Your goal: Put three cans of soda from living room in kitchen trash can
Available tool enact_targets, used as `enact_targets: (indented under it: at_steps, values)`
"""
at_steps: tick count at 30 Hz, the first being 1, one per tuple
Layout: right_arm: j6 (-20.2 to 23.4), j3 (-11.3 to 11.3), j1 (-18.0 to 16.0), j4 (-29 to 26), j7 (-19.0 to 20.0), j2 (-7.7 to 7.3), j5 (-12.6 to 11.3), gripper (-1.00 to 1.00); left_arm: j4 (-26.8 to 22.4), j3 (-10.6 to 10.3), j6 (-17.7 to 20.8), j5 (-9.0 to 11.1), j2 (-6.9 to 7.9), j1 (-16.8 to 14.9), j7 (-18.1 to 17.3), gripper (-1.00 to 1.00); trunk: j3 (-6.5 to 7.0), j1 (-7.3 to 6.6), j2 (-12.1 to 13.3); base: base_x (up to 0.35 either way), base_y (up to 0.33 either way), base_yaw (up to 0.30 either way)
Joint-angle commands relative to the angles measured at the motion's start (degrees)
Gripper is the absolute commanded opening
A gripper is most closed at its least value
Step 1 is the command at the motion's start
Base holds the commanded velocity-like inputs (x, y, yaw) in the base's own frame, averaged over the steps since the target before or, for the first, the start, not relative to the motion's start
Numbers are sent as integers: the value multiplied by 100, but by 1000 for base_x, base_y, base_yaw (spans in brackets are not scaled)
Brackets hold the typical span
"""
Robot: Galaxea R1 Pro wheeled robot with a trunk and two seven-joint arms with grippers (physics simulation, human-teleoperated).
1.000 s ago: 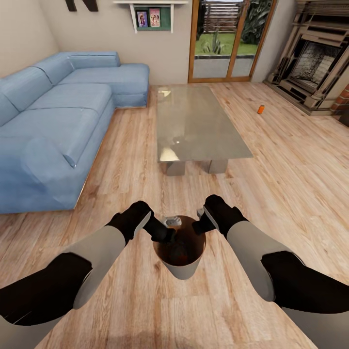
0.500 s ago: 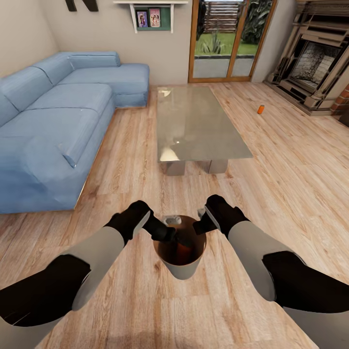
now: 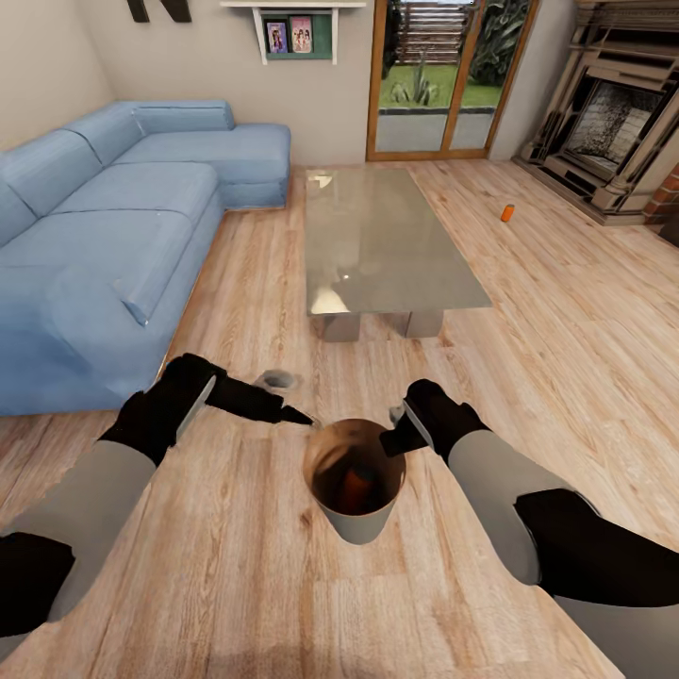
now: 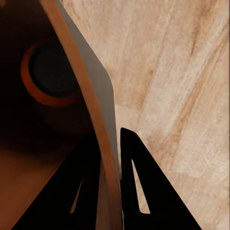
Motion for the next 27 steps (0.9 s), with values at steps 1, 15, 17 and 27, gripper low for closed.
enact_targets:
  at_steps: [1,15,17,27]
  values:
    - [15,-22,-1,2,26,-5,-126,-100,-94,22,12,26,289,8,-315,100,0,0,0,0,0,0]
    - [15,-197,14,19,256,-1380,-135,-100,-194,1904,-1327,-35,1182,799,458,100,0,0,0,0,0,0]
    - [15,-324,18,48,517,-1939,-120,-100,-208,1904,-1710,-28,1159,1083,1287,100,0,0,0,0,0,0]
    - [-89,-435,398,7,774,-3113,-113,-100,-182,1882,-2420,-41,873,1842,2576,100,0,0,0,76,0,0]
